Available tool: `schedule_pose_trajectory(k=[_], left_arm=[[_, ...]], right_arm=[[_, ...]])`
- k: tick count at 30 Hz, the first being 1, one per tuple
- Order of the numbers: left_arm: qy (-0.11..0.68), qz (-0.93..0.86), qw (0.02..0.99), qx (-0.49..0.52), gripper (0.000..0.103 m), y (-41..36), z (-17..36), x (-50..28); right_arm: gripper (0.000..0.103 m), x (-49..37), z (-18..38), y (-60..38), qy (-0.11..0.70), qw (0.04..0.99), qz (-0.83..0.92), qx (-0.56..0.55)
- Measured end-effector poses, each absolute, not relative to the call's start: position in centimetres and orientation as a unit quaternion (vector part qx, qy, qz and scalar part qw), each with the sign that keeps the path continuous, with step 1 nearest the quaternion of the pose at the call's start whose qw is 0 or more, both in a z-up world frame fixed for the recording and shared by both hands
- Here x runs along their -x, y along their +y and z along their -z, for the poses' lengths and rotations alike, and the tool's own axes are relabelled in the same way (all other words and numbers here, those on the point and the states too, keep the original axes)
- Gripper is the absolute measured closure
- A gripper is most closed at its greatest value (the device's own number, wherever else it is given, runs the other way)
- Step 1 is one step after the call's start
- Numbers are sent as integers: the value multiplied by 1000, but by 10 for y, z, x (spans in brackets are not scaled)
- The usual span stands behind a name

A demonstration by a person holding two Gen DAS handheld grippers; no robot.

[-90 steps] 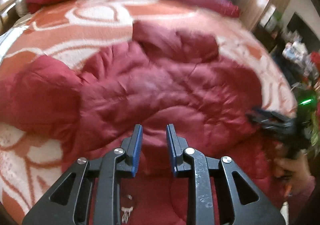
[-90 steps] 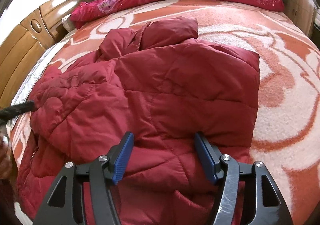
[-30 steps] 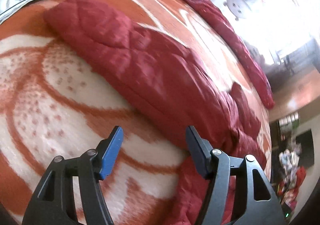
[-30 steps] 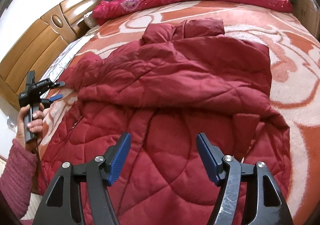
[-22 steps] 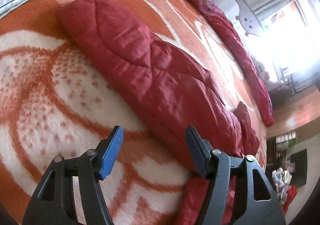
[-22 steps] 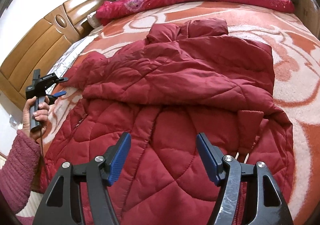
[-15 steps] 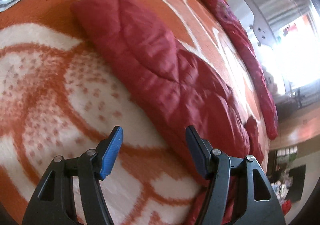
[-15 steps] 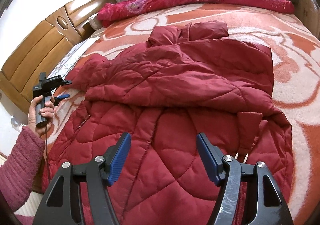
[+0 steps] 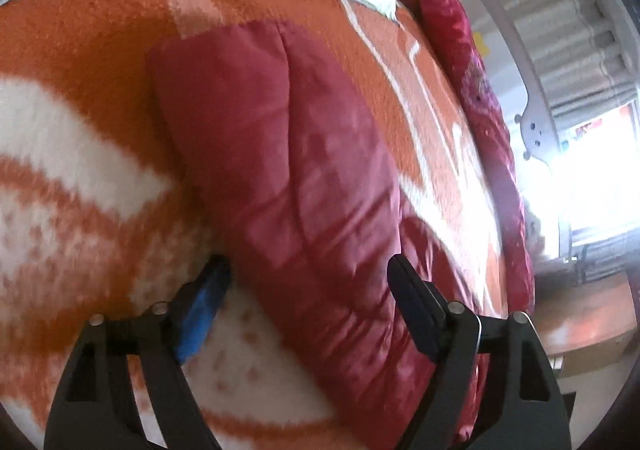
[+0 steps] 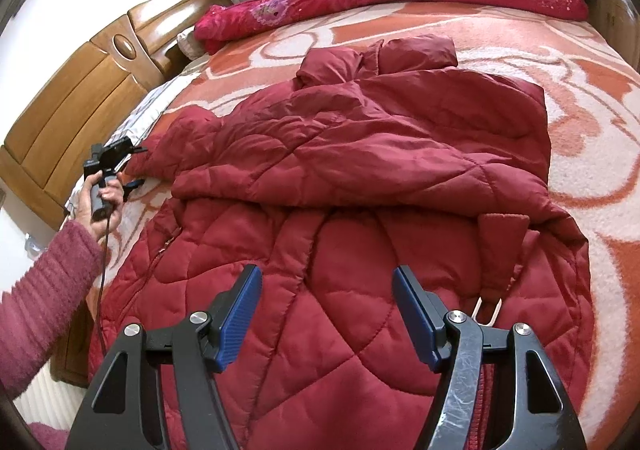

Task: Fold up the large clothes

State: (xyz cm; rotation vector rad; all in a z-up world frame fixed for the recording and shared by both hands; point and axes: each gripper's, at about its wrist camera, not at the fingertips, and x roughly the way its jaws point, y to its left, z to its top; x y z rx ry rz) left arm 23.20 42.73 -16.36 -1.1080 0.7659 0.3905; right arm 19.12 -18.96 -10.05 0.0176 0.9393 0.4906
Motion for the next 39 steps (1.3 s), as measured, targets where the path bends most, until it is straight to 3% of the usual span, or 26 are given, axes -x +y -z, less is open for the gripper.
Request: schedule_pose_trajectory(k=[2, 3, 4, 6, 20, 28, 39], left_arm=[[352, -189, 777, 487, 53, 424, 158, -238], [359, -187, 781, 475, 83, 422, 157, -241], [362, -176, 786, 470, 90, 418, 154, -244], [354, -174, 799, 454, 94, 411, 144, -241], [287, -42, 907, 306, 97, 286, 22, -223], [296, 28, 930, 215, 97, 192, 1, -222], [320, 129, 923, 169, 97, 90, -4, -222]], right_arm=[[34, -191, 100, -190, 449, 862, -235, -12], [34, -191, 100, -191, 449, 862, -235, -13], [34, -190, 99, -191, 448, 863, -234, -13], [34, -190, 99, -194, 446, 864, -233, -14], [34, -186, 98, -199, 439, 867, -234, -32], [34, -183, 95, -207, 433, 872, -225, -41], [34, -189, 91, -228, 426, 874, -219, -84]])
